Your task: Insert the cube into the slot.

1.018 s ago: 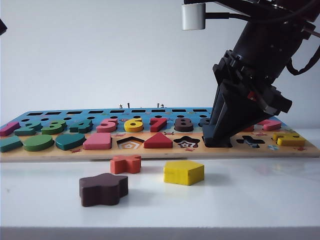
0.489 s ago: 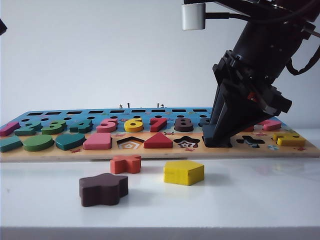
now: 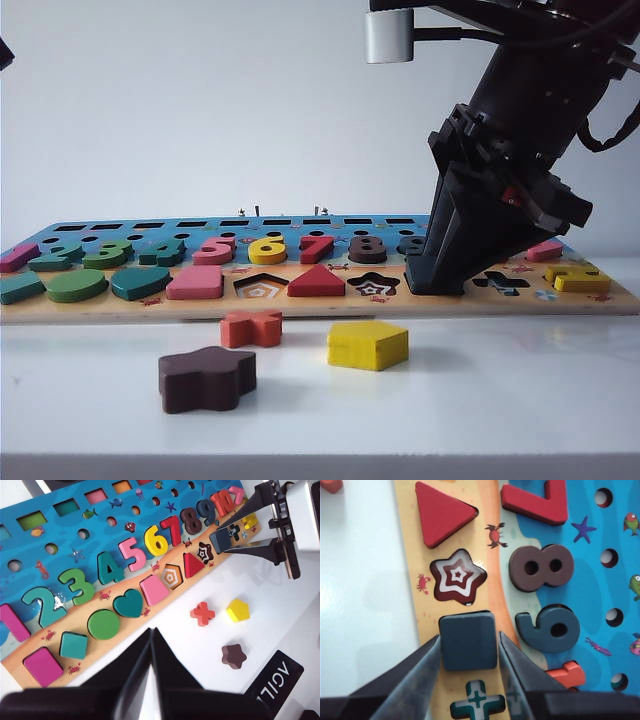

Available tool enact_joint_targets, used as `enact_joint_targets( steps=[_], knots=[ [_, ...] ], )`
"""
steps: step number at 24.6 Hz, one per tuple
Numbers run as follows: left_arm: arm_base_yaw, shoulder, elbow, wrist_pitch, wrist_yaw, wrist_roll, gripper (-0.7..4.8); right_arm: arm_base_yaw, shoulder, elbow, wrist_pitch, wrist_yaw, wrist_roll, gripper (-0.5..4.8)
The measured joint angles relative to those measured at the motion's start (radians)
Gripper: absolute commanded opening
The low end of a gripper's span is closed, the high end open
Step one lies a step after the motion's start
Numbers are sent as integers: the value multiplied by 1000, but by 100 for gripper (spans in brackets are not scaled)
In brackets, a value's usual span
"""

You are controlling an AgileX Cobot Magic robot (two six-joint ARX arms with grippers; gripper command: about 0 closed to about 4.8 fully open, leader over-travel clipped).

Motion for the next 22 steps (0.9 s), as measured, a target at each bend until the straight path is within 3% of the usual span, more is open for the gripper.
enact_joint_targets(
  steps=[22],
  knots=[
    [0, 0, 0, 0, 0, 0, 17, 0, -37, 0, -8, -1, 72, 221]
  ],
)
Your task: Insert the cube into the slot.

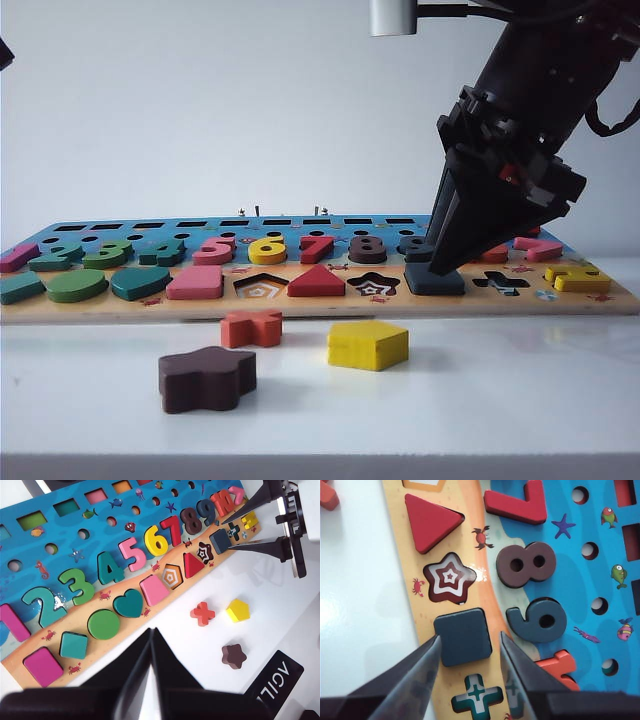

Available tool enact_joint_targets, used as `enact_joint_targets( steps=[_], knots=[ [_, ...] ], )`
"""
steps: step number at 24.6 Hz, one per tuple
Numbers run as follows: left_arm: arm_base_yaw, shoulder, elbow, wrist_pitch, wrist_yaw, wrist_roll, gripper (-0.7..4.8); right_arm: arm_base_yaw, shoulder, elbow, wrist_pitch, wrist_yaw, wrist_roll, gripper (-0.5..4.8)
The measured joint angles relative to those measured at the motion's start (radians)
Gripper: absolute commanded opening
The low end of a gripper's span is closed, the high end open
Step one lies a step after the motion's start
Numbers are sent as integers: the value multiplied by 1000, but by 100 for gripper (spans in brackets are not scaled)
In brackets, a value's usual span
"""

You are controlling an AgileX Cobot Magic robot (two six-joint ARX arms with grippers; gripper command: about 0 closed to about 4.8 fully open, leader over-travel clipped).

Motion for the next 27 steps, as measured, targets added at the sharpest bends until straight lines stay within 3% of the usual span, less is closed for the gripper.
enact_joint_targets(
  steps=[8, 15, 23, 27],
  knots=[
    [0, 0, 0, 0, 0, 0, 17, 1, -18, 0, 0, -3, 33, 220],
    [0, 0, 0, 0, 0, 0, 17, 2, -187, 9, 171, -9, 347, 220],
    [0, 0, 0, 0, 0, 0, 17, -39, -269, -6, 172, -14, 774, 220],
    [0, 0, 0, 1, 0, 0, 17, -87, -316, -43, 193, -16, 881, 220]
  ],
)
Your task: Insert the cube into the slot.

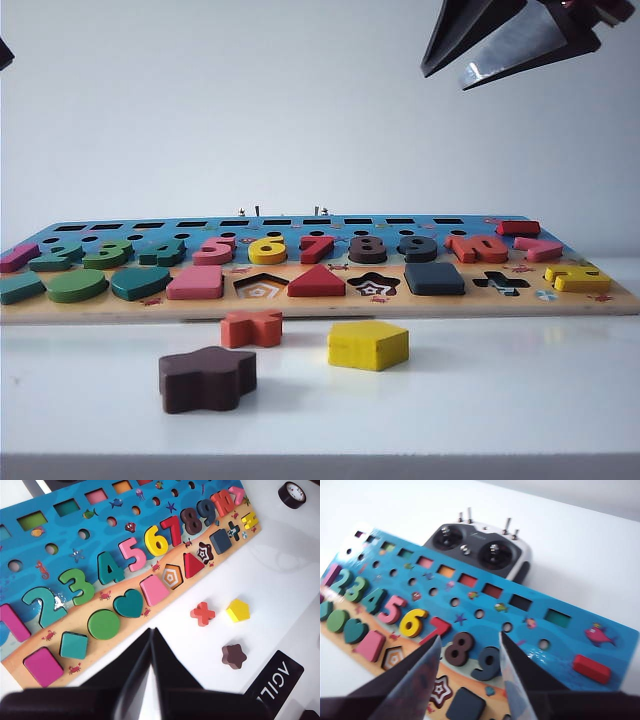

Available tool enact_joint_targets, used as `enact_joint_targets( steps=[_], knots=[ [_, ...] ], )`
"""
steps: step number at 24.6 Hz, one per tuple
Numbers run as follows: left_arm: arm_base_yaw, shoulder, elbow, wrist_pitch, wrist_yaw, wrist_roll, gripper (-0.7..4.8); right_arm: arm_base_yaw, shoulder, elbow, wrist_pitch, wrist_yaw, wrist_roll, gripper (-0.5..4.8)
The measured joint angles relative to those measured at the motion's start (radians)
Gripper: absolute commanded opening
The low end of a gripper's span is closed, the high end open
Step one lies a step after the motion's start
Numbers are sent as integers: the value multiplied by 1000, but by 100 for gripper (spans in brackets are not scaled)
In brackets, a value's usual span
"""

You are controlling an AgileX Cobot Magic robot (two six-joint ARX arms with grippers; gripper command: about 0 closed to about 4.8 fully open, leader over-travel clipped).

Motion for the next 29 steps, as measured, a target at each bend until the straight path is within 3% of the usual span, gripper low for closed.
enact_joint_targets(
  steps=[9, 29],
  knots=[
    [0, -2, 0, 79, 0, 0, 17, -105, -184, -140, 31, 2, 16, 219],
    [0, -29, -1, 117, -1, 0, 17, -375, -587, -421, 39, -2, 94, 219]
  ],
)
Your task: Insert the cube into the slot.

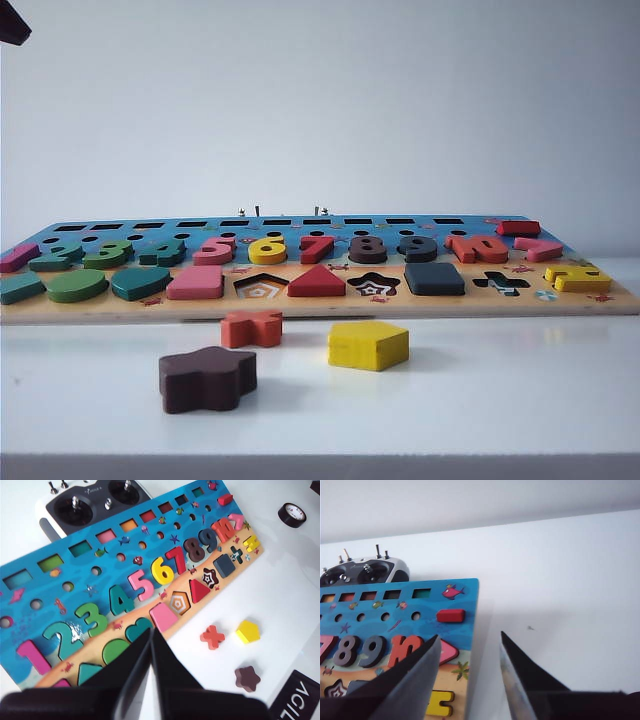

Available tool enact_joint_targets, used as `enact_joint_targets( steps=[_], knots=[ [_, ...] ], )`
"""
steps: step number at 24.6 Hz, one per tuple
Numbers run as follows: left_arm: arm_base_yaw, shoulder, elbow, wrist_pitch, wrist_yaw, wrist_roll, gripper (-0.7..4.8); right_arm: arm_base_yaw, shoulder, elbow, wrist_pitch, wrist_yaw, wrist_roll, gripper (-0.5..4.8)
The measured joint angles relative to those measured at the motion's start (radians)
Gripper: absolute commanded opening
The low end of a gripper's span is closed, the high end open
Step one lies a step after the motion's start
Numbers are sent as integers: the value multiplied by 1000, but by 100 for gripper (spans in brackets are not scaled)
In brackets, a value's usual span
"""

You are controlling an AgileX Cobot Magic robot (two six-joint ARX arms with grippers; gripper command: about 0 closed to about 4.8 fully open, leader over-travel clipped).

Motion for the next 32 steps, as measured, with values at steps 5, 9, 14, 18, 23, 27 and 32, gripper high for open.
enact_joint_targets(
  steps=[5, 9, 14, 18, 23, 27, 32],
  knots=[
    [0, -58, -35, 82, -18, 0, 17, -65, -139, -69, -9, 0, 5, 219],
    [0, -155, -147, 172, -68, 0, 17, -133, -209, -108, -15, 0, 41, 219],
    [0, -237, -254, 239, -134, 0, 17, -159, -257, -150, -21, 0, 49, 187],
    [0, -303, -339, 320, -196, 0, 17, -167, -297, -188, -23, 0, 48, 112],
    [0, -389, -444, 416, -291, -18, 17, -171, -334, -227, -9, 0, 31, 2],
    [0, -459, -510, 476, -370, -27, 17, -171, -357, -257, 10, -11, -2, -7],
    [0, -574, -619, 567, -509, -27, 17, -171, -407, -314, 46, -26, -53, -8]
  ],
)
